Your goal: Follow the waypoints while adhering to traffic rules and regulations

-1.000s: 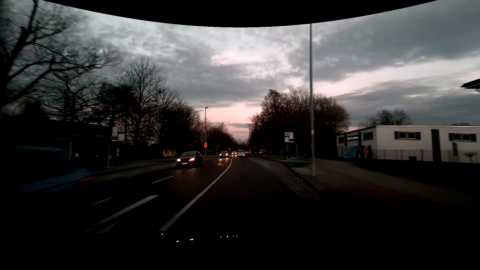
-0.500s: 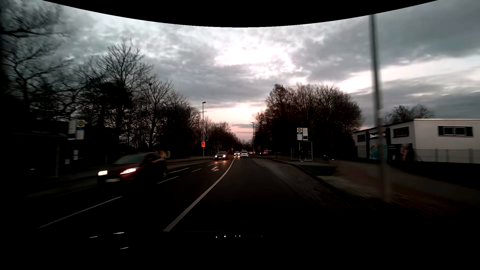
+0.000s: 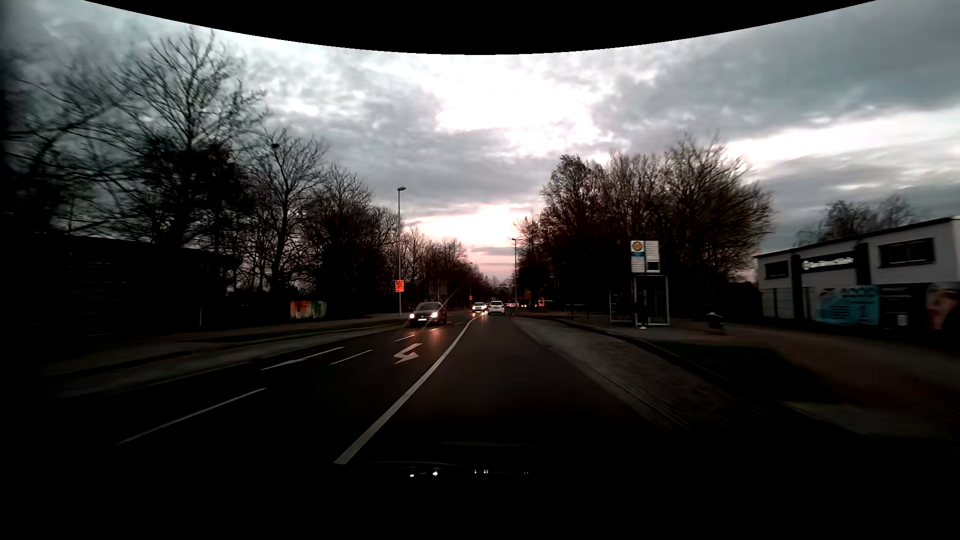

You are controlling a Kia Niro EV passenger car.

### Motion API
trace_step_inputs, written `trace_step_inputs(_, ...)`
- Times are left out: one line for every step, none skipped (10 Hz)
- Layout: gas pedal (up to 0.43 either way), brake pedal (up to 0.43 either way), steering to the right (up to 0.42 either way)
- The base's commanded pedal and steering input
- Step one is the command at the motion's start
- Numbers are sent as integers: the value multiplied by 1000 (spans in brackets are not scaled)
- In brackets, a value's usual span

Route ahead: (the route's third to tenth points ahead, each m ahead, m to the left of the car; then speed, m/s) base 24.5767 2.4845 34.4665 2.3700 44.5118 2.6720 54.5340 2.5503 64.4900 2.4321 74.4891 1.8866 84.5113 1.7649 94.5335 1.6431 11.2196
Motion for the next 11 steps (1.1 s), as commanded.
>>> trace_step_inputs(28, 0, -13)
trace_step_inputs(39, 0, -12)
trace_step_inputs(39, 0, -11)
trace_step_inputs(47, 0, -11)
trace_step_inputs(47, 0, -11)
trace_step_inputs(47, 0, -11)
trace_step_inputs(47, 0, -11)
trace_step_inputs(47, 0, -10)
trace_step_inputs(47, 0, -10)
trace_step_inputs(47, 0, -10)
trace_step_inputs(47, 0, -10)
